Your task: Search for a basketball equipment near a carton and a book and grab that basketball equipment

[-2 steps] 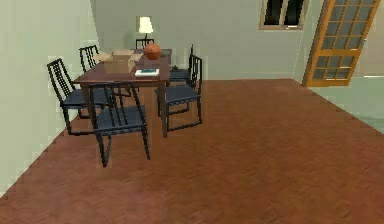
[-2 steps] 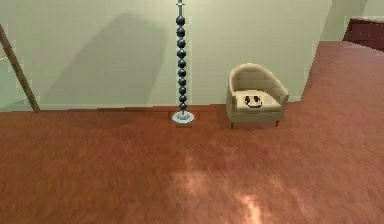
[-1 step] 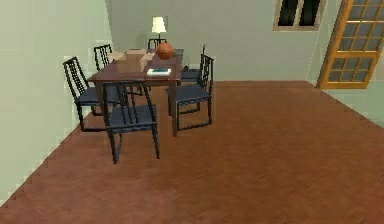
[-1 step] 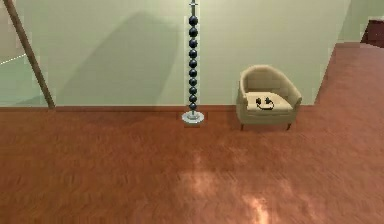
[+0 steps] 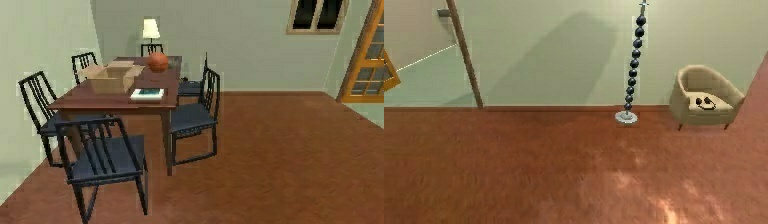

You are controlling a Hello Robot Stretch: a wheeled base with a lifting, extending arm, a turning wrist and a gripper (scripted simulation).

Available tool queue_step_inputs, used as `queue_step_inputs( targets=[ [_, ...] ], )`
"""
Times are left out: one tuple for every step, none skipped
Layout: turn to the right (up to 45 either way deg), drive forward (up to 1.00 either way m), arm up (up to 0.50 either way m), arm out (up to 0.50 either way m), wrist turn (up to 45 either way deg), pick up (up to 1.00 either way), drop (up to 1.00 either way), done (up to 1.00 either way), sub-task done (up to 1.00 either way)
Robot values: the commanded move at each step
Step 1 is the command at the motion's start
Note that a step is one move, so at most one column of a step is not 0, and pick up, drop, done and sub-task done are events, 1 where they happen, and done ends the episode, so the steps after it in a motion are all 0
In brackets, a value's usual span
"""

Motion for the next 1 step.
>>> queue_step_inputs(
  targets=[
    [-42.0, 0.0, 0.0, 0.0, 0.0, 0.0, 0.0, 0.0, 0.0]
  ],
)
